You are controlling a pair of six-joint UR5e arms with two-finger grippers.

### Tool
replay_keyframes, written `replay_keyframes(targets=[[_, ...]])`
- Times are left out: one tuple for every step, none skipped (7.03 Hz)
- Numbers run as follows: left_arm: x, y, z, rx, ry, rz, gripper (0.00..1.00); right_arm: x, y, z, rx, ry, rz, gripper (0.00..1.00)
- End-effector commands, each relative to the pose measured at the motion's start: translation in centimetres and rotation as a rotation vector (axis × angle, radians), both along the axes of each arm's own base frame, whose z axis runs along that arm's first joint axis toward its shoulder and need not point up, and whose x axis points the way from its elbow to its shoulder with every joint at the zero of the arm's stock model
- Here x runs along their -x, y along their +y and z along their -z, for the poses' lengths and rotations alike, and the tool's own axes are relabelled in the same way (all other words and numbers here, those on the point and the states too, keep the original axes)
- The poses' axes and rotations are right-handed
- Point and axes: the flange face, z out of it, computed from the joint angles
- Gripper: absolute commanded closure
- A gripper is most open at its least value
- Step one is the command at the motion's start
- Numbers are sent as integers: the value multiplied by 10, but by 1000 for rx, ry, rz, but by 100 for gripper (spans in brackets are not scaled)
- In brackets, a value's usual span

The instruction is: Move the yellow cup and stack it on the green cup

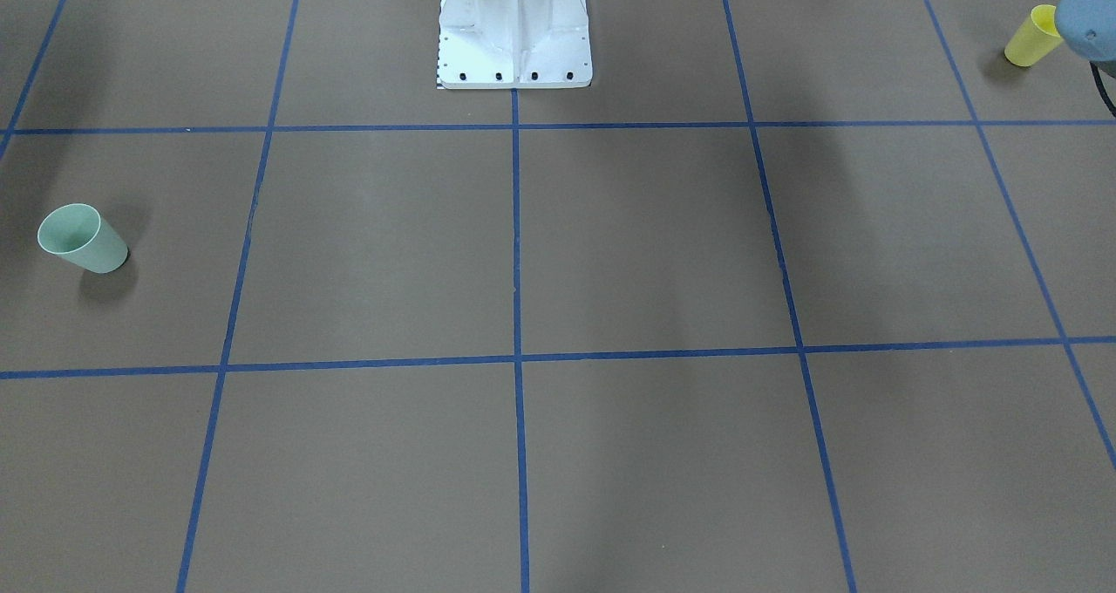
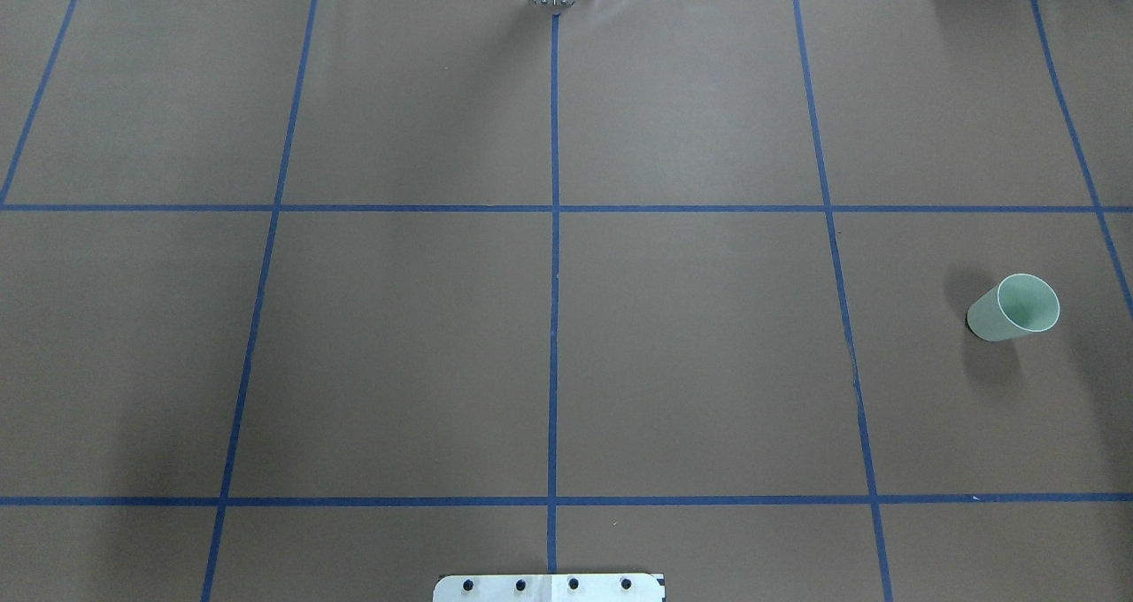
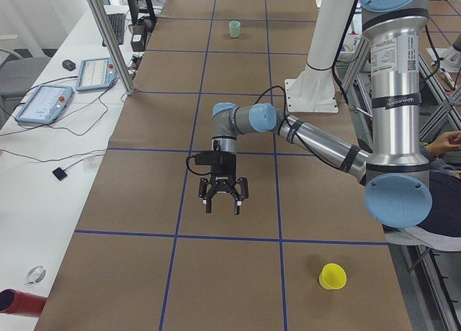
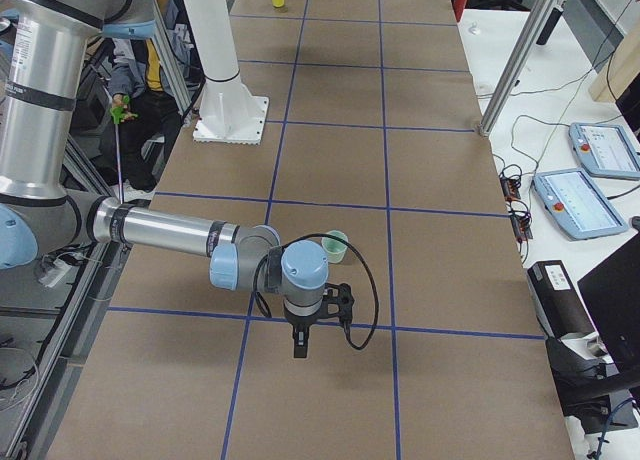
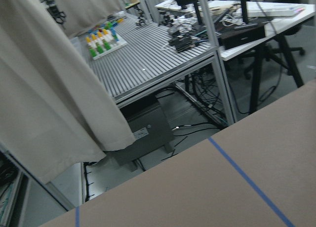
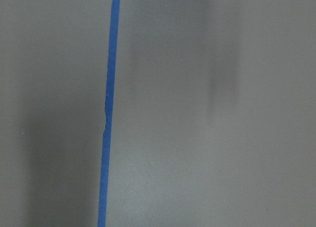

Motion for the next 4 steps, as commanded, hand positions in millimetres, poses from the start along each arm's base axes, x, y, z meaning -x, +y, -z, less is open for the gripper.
replay_keyframes(targets=[[-13,27,-44,195,-102,152,0,0,0,-1,0,1,0,0],[-22,41,-59,262,-150,237,0,1,-2,-1,0,1,3,0],[-33,58,-76,353,-196,310,0,1,-2,-1,0,1,3,0],[-43,66,-83,382,-222,379,0,1,-2,-1,0,2,3,0]])
